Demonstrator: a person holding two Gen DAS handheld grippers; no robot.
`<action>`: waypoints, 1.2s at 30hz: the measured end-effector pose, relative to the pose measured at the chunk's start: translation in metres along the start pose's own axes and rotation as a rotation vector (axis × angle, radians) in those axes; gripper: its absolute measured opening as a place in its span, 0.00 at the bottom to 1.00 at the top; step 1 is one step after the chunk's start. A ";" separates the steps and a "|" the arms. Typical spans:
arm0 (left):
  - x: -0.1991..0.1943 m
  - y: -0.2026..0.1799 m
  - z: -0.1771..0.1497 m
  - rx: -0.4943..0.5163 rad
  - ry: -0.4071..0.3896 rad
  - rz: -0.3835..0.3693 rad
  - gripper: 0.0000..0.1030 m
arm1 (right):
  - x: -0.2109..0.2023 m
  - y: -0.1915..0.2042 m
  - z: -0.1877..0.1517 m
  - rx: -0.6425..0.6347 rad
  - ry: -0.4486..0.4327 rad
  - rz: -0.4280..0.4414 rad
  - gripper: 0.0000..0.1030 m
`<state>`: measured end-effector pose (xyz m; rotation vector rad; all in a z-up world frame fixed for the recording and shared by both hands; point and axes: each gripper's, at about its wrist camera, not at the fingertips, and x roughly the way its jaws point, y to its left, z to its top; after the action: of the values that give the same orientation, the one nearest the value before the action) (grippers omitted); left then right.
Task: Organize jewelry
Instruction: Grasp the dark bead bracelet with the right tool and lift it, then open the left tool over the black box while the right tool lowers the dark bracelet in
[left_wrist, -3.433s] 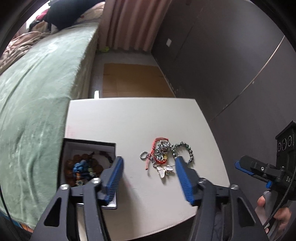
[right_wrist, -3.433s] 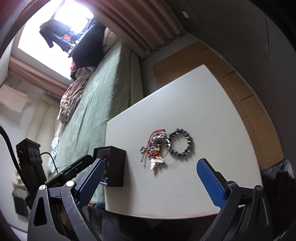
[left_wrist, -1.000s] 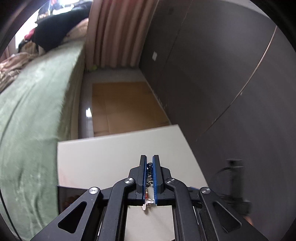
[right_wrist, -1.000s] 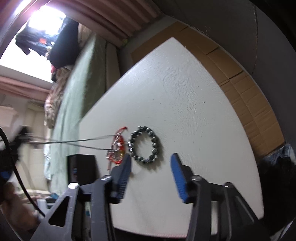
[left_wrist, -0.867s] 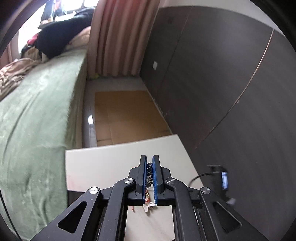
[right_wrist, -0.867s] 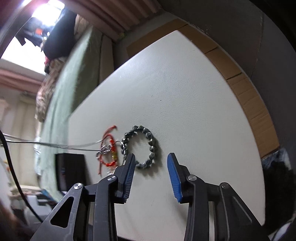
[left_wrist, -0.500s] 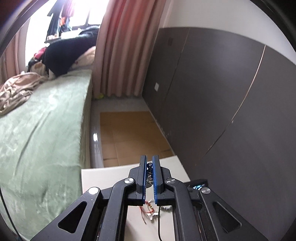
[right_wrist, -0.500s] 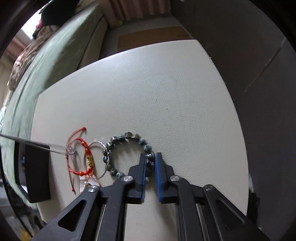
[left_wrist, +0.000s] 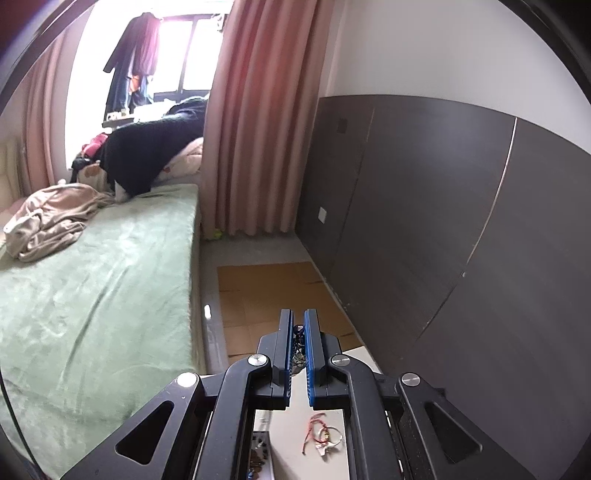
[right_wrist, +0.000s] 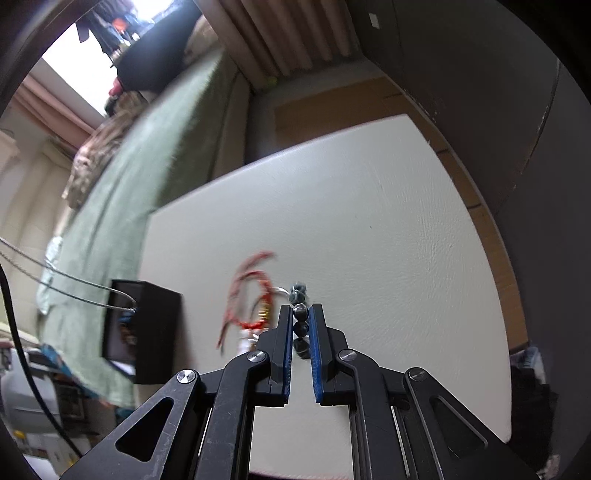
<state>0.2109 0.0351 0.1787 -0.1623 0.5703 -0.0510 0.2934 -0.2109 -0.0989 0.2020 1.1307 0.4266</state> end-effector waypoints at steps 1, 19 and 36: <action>-0.001 0.001 -0.001 0.000 -0.001 0.004 0.05 | -0.004 0.001 0.001 0.001 -0.012 0.011 0.10; 0.044 0.026 -0.046 -0.071 0.085 0.008 0.05 | -0.077 0.023 -0.007 -0.025 -0.140 0.080 0.10; 0.116 0.056 -0.122 -0.189 0.260 -0.005 0.05 | -0.086 0.035 -0.012 -0.054 -0.156 0.096 0.10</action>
<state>0.2429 0.0628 0.0066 -0.3445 0.8348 -0.0225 0.2438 -0.2171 -0.0201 0.2387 0.9578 0.5175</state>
